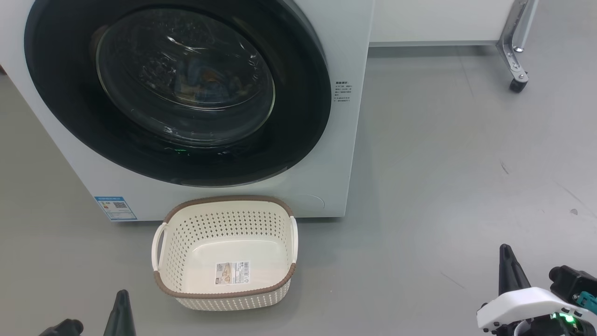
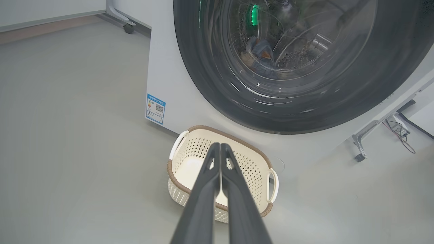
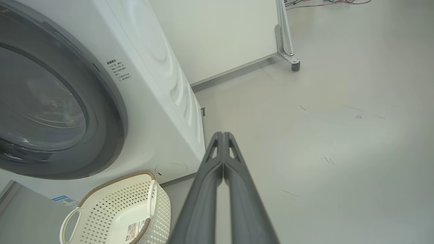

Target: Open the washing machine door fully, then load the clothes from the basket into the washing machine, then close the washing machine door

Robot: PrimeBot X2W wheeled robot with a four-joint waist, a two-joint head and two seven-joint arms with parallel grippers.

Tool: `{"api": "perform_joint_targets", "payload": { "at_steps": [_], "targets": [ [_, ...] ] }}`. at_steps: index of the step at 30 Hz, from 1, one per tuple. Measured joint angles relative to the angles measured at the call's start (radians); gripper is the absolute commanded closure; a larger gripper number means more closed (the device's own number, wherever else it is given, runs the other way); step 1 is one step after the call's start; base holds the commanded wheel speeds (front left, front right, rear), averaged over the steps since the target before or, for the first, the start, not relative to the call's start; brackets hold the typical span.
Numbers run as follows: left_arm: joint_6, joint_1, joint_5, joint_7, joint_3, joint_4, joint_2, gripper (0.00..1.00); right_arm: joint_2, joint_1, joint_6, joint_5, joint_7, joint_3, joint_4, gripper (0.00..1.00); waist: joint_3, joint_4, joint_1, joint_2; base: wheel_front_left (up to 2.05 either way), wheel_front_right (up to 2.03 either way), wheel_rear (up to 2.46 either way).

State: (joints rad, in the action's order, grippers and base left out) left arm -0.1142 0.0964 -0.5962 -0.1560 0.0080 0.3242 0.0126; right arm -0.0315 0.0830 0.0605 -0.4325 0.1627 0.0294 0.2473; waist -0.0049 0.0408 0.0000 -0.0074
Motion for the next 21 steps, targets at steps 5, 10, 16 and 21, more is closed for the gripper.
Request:
{"api": "perform_joint_targets", "payload": {
  "at_steps": [5,10,16,21],
  "targets": [
    [0.0,-0.008,-0.044,0.017,0.006,0.0,0.0,1.0,0.0,-0.015,0.0,-0.055,-0.017,0.007,0.002,1.0,0.0,-0.002,0.0,0.0,0.0,0.0,0.0],
    [0.0,-0.02,-0.103,0.033,0.014,0.0,0.001,1.0,0.0,-0.019,0.009,-0.125,-0.038,0.017,0.006,1.0,0.001,-0.005,0.0,0.0,0.0,0.0,0.0],
    [-0.001,-0.03,-0.179,0.054,0.02,-0.001,0.001,1.0,0.0,-0.036,0.011,-0.21,-0.061,0.026,0.009,1.0,0.001,-0.008,0.0,0.0,0.0,0.0,0.0],
    [-0.001,-0.041,-0.238,0.07,0.024,-0.003,0.001,1.0,0.0,-0.039,0.017,-0.281,-0.079,0.034,0.012,1.0,0.001,-0.01,0.0,0.0,0.0,0.0,0.0]
  ]
}}
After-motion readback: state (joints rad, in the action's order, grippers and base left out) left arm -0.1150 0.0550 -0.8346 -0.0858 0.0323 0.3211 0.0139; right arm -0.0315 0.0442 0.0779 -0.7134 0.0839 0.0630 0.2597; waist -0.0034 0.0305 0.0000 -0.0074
